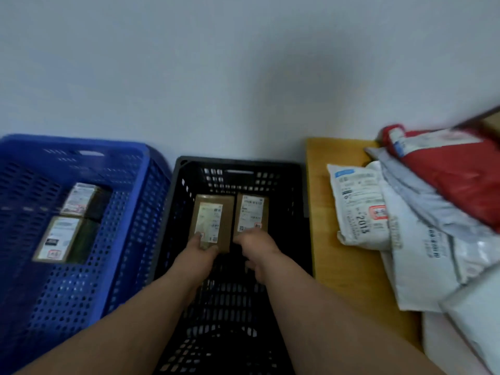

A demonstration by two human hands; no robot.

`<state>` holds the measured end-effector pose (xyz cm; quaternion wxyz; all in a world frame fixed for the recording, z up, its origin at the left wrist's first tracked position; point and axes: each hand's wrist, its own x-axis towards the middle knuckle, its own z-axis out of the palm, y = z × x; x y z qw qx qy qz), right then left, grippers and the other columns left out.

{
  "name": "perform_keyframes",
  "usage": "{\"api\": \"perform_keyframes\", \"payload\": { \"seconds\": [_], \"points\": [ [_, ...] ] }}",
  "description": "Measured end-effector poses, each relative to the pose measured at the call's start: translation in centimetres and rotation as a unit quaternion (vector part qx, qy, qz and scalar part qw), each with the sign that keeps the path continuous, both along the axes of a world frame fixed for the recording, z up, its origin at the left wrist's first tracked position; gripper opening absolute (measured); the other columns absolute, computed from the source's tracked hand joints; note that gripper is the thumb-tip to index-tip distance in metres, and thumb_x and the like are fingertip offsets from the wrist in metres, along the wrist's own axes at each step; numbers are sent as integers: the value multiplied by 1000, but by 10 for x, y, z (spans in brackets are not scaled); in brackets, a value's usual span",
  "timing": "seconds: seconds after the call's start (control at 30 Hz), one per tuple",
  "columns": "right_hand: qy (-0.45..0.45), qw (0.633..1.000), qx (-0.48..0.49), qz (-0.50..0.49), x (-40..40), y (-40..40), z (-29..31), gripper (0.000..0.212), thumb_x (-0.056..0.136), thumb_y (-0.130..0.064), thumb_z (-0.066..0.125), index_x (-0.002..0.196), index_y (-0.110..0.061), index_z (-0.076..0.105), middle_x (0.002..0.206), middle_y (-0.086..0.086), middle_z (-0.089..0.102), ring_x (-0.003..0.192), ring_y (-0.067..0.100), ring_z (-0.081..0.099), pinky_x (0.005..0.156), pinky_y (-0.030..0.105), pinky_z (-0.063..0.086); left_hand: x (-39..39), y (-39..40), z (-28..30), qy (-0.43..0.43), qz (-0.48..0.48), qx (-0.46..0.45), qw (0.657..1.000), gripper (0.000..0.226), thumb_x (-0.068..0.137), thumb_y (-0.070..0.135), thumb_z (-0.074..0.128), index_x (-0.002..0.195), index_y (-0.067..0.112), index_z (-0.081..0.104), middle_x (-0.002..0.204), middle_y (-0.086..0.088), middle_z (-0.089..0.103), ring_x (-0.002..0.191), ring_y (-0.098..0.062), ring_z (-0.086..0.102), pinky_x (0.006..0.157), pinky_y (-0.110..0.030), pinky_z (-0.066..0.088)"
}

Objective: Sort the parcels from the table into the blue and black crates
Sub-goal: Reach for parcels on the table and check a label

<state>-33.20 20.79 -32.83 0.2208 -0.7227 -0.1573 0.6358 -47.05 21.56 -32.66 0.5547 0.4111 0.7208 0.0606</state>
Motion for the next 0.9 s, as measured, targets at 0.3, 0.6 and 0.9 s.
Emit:
{"api": "perform_keyframes", "payload": {
  "seconds": [0.3,0.6,0.9],
  "points": [
    [-64,995,80,19,55,-76,126,10,97,-15,47,97,-13,57,110,11,59,101,28,58,81,37,47,40,-39,110,-57,-69,78,993,53,96,28,55,146,27,37,102,6,58,87,-14,59,68,-25,48],
    [-100,984,139,-41,112,-191,202,13,91,-12,52,101,-16,59,89,8,52,71,19,45,59,29,34,90,-108,197,-39,-162,142,976,64,97,37,52,153,23,24,146,-13,44,125,-35,50,99,-42,44],
    [-176,959,179,-132,236,-291,241,15,90,-8,50,92,-20,59,96,9,62,77,19,56,64,27,41,198,-182,238,-78,-192,185,961,57,96,33,53,148,21,34,131,-11,55,104,-27,59,85,-39,51]
  ]
}}
